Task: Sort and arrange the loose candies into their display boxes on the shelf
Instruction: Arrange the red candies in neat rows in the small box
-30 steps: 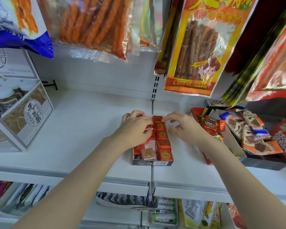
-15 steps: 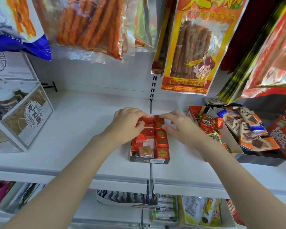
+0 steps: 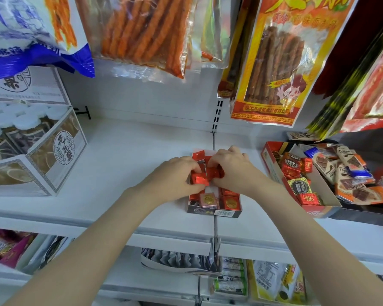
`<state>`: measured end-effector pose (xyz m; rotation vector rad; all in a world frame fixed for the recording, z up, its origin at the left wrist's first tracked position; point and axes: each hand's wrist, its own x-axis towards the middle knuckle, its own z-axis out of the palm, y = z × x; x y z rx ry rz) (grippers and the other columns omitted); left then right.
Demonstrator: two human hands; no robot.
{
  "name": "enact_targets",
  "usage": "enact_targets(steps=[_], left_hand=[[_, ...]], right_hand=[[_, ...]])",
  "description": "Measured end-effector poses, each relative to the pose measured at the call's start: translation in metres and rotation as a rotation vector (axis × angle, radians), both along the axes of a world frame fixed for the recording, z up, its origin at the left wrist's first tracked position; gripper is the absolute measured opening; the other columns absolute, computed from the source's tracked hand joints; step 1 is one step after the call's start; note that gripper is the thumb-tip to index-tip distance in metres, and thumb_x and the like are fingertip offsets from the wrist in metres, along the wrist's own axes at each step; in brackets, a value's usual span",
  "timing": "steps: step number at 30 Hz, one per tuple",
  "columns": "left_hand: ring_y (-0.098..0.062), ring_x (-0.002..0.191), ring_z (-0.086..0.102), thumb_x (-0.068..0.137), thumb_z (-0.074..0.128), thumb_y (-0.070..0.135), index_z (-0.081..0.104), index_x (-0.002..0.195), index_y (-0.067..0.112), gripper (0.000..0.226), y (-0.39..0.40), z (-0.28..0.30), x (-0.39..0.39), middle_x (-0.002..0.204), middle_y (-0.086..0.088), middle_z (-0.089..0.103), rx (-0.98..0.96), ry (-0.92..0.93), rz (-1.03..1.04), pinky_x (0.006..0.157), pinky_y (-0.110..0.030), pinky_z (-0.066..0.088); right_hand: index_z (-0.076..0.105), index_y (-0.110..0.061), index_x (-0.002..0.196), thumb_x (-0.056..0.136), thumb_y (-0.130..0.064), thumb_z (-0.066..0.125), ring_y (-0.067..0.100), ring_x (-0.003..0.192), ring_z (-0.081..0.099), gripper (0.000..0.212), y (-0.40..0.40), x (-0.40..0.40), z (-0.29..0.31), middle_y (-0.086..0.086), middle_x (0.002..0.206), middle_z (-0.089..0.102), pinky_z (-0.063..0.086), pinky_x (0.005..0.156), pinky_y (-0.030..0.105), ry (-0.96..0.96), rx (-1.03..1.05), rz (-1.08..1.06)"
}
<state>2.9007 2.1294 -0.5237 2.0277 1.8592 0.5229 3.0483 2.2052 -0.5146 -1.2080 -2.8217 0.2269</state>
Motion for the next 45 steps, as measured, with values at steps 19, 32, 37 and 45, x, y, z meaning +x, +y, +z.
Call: enact_targets(steps=[19, 32, 37, 45], left_hand=[[-0.01, 0.084, 0.058, 0.081, 0.067, 0.029, 0.063, 0.111, 0.018, 0.032, -0.003, 0.015, -0.013, 0.097, 0.003, 0.057, 0.051, -0.149, 0.138, 0.08, -0.025, 0.046], [-0.009, 0.084, 0.057, 0.08, 0.068, 0.029, 0.065, 0.108, 0.019, 0.031, -0.003, 0.013, -0.016, 0.091, 0.008, 0.053, 0.027, -0.144, 0.102, 0.081, -0.026, 0.046], [-0.011, 0.086, 0.058, 0.08, 0.068, 0.029, 0.065, 0.108, 0.017, 0.03, 0.0, 0.012, -0.016, 0.095, 0.005, 0.056, 0.023, -0.138, 0.109, 0.082, -0.027, 0.047], [-0.011, 0.088, 0.056, 0.081, 0.066, 0.029, 0.062, 0.113, 0.018, 0.034, 0.003, 0.012, -0.014, 0.095, 0.005, 0.053, 0.024, -0.101, 0.098, 0.082, -0.025, 0.045]], right_hand=[[0.053, -0.023, 0.087, 0.081, -0.023, 0.067, 0.001, 0.072, 0.047, 0.015, 0.0, 0.017, 0.019, -0.01, 0.09, 0.052, 0.032, 0.056, 0.007, 0.287, -0.098, -0.087], [0.061, -0.017, 0.113, 0.087, -0.02, 0.058, 0.019, 0.115, 0.043, 0.027, 0.016, 0.001, 0.003, 0.002, 0.115, 0.061, 0.037, 0.096, 0.03, 0.134, 0.004, -0.03], [0.048, -0.017, 0.126, 0.085, -0.019, 0.059, 0.023, 0.114, 0.038, 0.043, 0.02, -0.01, -0.005, 0.002, 0.124, 0.056, 0.033, 0.095, 0.037, 0.057, 0.027, -0.062], [0.055, -0.021, 0.119, 0.084, -0.026, 0.061, 0.022, 0.114, 0.037, 0.035, 0.022, -0.011, -0.003, 0.001, 0.12, 0.053, 0.03, 0.09, 0.037, -0.019, 0.054, -0.023]])
